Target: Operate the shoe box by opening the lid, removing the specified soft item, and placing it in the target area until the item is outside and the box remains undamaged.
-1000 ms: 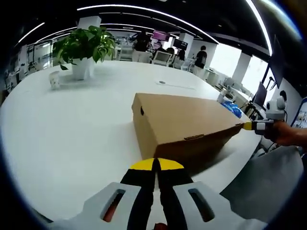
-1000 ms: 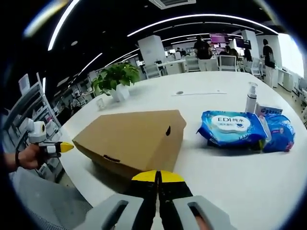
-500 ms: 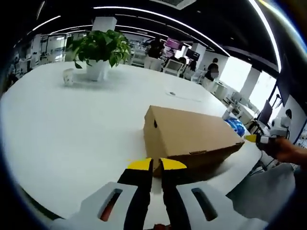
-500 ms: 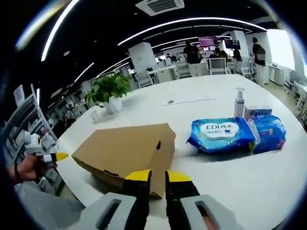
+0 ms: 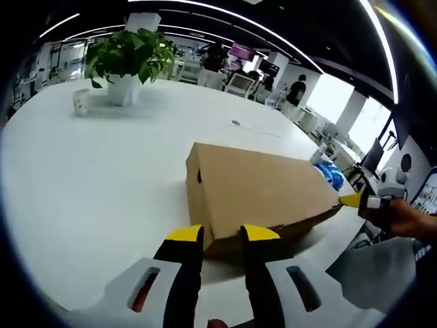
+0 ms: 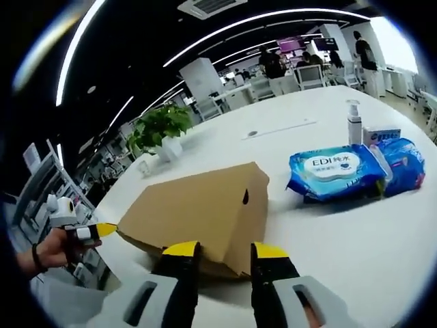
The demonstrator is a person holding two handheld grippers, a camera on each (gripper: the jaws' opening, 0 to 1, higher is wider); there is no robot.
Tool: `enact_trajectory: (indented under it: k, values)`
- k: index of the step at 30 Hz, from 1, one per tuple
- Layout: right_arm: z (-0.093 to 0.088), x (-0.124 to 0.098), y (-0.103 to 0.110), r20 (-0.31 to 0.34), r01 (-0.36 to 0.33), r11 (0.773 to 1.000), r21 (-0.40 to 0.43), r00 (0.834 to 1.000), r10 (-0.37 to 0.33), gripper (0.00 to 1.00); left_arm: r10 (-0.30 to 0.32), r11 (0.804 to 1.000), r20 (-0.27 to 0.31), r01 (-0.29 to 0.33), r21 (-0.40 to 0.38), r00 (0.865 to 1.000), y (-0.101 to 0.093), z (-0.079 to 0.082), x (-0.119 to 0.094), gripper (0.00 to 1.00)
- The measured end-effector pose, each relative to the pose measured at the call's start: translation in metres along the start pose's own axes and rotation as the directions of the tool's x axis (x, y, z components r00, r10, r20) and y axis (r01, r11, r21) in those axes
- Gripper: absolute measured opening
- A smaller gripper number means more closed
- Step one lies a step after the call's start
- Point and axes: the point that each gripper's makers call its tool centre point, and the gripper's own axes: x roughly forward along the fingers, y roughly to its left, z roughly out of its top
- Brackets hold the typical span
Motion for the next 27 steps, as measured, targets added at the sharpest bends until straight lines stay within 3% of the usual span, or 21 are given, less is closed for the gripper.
enact_trajectory:
  k: [4, 5, 13, 27]
  values:
    - [-0.010, 0.006, 0.002, -0.027, 0.002, 1.000, -0.005, 1.000, -0.002, 0.25, 0.002, 1.000, -0.037, -0.002, 0.021, 0.999, 0.002, -0.008, 0.004, 0.21]
    - [-0.006, 0.007, 0.004, 0.002, -0.012, 1.000, 0.021, 1.000, 0.012, 0.24, -0.001, 1.000, -0.030, 0.002, 0.015, 1.000, 0.002, -0.006, 0.003, 0.21]
    - [0.001, 0.014, 0.002, -0.008, -0.007, 1.000, 0.005, 1.000, 0.007, 0.23, -0.012, 1.000, -0.037, 0.012, 0.002, 0.999, 0.004, -0.002, 0.007, 0.21]
    - [0.045, 0.057, -0.009, -0.031, 0.019, 1.000, -0.018, 0.999, -0.020, 0.22, 0.009, 1.000, -0.022, -0.009, 0.000, 1.000, 0.020, 0.050, 0.061, 0.20]
